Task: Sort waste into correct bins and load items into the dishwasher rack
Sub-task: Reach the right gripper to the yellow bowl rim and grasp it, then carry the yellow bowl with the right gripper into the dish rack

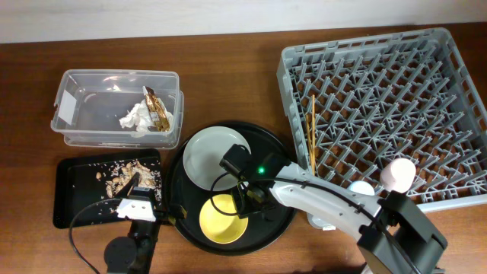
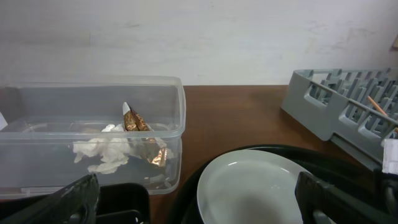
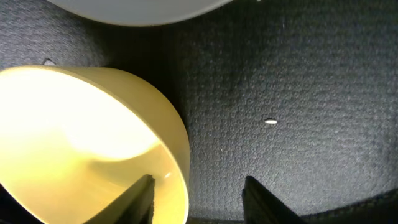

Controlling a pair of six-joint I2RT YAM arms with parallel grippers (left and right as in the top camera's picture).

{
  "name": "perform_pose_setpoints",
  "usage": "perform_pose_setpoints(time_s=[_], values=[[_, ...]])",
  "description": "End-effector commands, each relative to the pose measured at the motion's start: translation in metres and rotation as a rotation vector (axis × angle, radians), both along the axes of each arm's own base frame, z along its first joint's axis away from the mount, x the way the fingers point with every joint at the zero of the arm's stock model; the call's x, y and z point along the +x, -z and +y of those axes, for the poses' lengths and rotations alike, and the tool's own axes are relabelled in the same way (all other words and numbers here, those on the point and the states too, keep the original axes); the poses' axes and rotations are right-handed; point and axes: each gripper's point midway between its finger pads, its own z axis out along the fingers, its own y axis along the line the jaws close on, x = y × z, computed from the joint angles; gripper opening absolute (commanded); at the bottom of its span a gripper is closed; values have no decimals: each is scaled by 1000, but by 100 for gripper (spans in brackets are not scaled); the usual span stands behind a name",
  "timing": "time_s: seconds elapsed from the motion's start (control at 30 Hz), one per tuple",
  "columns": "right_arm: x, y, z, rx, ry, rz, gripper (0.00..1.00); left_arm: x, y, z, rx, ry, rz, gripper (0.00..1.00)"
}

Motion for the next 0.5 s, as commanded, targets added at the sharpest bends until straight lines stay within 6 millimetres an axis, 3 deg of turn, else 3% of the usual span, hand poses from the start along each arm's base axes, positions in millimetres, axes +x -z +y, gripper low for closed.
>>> perform_pose_setpoints(time_s=[0.0,0.17,0.23,0.27,0.33,0.43,0.47], values=[[0,-10,1,21,-24,-31,36,0,1,0,11,3,-6,99],[-10,20,-4,-10,23,8,35,0,1,0,11,3,-6,99],[-12,29,-7,-16,46,16,28,0,1,0,11,3,-6,99],[-13,31,-8,-16,54,18,19,0,1,0,11,3,-6,99],[-12,28,-7,-11,55,13,6,0,1,0,11,3,-6,99],[-3,15,-6,-3,51,-43,4,0,1,0,11,3,-6,99],[6,3,-9,-5,47,-93,4,0,1,0,11,3,-6,99]])
